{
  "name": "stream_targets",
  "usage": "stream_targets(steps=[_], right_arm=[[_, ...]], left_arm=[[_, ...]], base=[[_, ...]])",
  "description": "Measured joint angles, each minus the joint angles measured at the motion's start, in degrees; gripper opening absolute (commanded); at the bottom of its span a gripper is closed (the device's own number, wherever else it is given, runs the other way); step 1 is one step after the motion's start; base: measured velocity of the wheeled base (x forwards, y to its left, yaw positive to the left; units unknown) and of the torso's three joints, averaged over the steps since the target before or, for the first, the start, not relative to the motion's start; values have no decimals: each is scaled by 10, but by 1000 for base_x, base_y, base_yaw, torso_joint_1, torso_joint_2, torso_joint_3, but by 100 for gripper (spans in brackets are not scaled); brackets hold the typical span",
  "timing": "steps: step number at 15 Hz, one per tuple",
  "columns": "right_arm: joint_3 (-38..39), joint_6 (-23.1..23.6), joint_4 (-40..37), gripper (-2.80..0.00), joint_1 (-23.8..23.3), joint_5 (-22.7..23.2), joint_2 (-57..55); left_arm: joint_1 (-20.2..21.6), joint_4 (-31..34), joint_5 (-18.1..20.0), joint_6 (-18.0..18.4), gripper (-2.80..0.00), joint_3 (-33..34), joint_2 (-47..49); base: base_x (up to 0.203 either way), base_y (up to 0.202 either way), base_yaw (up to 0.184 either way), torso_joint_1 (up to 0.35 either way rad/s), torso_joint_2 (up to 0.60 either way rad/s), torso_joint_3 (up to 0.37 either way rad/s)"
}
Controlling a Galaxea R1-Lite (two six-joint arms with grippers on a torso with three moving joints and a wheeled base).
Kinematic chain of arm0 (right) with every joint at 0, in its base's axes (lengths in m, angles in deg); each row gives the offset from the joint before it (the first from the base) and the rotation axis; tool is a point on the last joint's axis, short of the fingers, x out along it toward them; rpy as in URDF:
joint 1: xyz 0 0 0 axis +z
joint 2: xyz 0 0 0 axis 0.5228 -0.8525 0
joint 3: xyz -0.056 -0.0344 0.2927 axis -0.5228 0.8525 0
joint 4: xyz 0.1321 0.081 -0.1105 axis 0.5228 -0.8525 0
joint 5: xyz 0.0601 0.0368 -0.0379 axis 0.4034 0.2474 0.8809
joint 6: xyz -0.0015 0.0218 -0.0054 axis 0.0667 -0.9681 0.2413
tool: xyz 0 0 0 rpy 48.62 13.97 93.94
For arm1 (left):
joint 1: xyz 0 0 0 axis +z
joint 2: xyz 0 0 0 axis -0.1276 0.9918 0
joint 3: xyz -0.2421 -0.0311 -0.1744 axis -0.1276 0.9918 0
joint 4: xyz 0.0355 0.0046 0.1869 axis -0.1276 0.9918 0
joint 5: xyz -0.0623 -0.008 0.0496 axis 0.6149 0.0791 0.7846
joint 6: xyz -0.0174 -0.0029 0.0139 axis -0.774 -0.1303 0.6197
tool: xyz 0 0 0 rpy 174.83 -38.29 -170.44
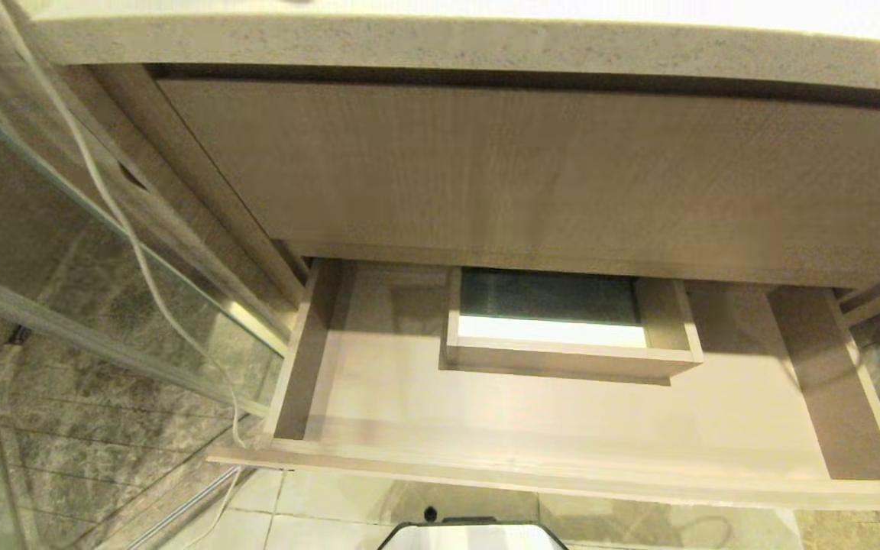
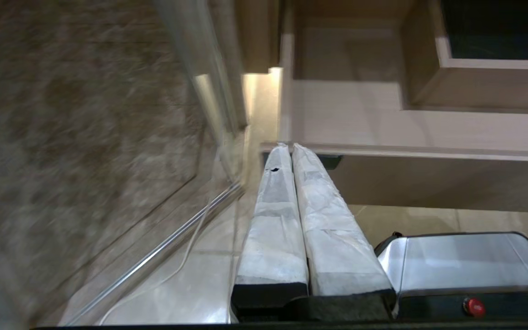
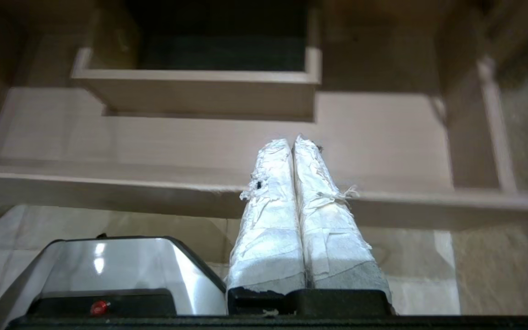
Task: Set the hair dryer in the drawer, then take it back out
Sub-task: Pick up the hairdryer
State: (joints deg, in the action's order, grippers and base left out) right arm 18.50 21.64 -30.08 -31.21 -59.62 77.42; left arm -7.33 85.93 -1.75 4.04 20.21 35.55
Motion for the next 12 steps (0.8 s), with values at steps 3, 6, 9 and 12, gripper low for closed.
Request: stream_targets(steps=[3, 6, 9, 12], right_arm=[[0, 0, 0, -280, 0, 0, 0], [0, 0, 0, -280, 0, 0, 0], [0, 0, -1, -280, 0, 0, 0], [0, 0, 0, -280, 0, 0, 0]], left_arm=[[0, 1, 0, 0, -280, 0, 0], [0, 0, 0, 0, -280, 0, 0], [0, 0, 0, 0, -280, 0, 0], [0, 1, 0, 0, -280, 0, 0]], base=[[3, -15, 159, 73, -445, -181], [3, -10, 101, 192, -124, -55], [0, 0, 0, 86, -18, -13], [0, 0, 0, 9, -2, 1]])
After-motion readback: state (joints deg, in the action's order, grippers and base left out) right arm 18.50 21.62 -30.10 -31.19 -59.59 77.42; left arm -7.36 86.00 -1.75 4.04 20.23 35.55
